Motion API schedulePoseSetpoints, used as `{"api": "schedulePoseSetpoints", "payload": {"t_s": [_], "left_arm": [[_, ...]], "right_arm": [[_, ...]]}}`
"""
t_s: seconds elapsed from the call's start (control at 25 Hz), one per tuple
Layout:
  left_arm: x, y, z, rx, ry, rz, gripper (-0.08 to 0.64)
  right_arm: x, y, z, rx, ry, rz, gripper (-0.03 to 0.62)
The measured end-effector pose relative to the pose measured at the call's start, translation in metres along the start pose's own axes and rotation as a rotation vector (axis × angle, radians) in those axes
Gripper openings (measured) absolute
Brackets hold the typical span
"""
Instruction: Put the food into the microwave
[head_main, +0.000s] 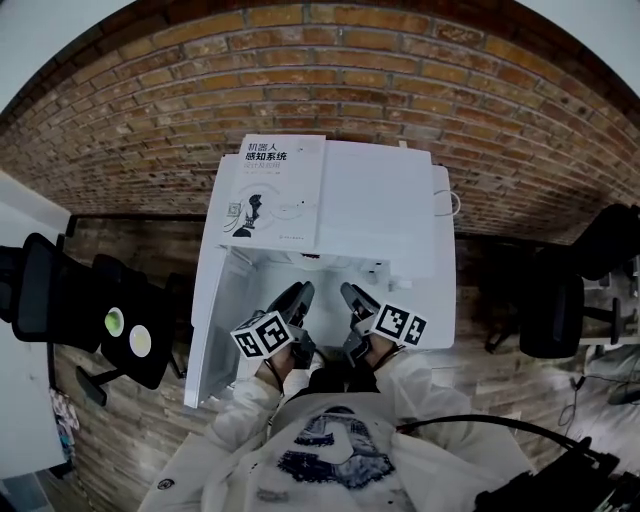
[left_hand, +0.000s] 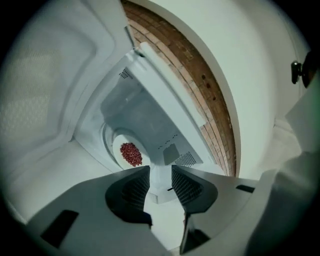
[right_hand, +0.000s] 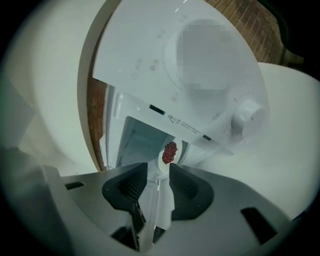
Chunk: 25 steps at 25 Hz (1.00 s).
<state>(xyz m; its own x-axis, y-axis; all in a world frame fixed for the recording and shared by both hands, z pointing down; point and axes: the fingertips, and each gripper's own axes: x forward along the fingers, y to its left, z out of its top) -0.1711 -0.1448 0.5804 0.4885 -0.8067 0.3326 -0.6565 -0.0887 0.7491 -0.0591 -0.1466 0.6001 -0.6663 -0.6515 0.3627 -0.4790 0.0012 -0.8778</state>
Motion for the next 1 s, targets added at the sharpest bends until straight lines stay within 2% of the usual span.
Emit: {"api": "schedulePoseSetpoints", "payload": {"t_s": [0.12,0.28,0.56,0.68,0.8,0.88,1.0], "left_arm": [[-0.014,-0.026,0.008,0.138,-0.015,-0.005,0.123],[-0.032,-0.060,0.019,0.319,-0.051,0.004,0.092],[-0.056,-0.120,0.042,0.554,-0.141,0.022,0.046],[-0.064,-0.144,0.054,0.638,-0.183,0.040,0.008],[-0.073,-0.166,0.064,0.729,-0.219,0.071,0.008],[-0.078,-0.177,0.068,0.774,-0.236,0.087,0.008],[-0.082,-0.187,0.071,0.793,-0.249,0.088,0.006]], "right_arm": [[-0.021,0.022,0.008,-0.126,0.025,0.038,0.133],[-0.048,0.056,0.024,-0.323,0.004,0.076,0.100],[-0.081,0.117,0.042,-0.637,-0.097,0.119,0.041],[-0.093,0.137,0.050,-0.758,-0.138,0.123,0.023],[-0.103,0.156,0.057,-0.855,-0.167,0.134,0.015],[-0.109,0.167,0.061,-0.890,-0.182,0.142,0.014],[-0.115,0.178,0.063,-0.918,-0.197,0.150,0.012]]}}
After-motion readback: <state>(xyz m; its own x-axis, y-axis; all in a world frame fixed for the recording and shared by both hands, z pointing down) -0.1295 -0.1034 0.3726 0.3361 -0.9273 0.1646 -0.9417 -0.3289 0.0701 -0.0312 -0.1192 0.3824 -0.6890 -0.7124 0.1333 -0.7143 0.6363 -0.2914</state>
